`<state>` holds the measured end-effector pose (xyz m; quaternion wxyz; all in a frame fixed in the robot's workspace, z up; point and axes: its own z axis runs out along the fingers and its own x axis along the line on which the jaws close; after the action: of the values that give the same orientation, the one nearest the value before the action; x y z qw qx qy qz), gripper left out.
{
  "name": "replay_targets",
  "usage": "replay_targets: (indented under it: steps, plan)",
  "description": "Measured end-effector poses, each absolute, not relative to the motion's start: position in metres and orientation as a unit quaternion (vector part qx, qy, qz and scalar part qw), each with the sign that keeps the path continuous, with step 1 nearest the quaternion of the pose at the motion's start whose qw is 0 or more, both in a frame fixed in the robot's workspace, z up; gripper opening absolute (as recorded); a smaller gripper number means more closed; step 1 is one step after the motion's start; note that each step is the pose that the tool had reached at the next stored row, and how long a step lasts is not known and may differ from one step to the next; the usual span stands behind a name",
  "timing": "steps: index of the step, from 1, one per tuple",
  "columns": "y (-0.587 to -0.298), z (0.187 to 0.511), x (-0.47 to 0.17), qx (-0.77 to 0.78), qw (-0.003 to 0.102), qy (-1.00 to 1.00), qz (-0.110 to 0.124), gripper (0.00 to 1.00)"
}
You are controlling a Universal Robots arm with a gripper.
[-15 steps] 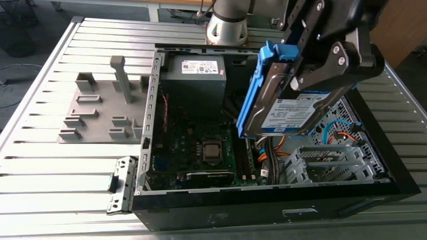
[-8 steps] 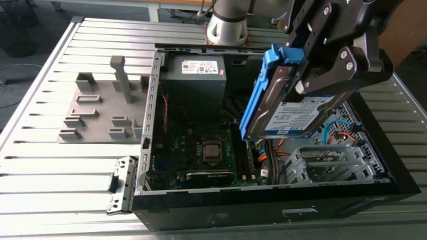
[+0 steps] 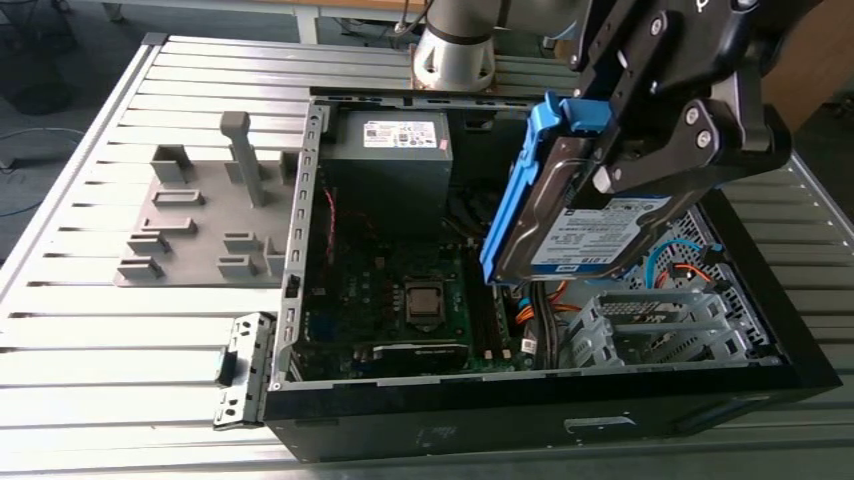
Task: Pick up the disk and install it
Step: 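Pick up the disk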
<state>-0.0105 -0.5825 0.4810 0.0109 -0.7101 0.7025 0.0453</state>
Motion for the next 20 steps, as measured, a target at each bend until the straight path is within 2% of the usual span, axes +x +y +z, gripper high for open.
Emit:
replay_targets:
  steps: [20]
  plan:
    - [-0.5910, 0.4806, -0.0104, -0.710, 0.011, 0.703, 0.045, 0.36]
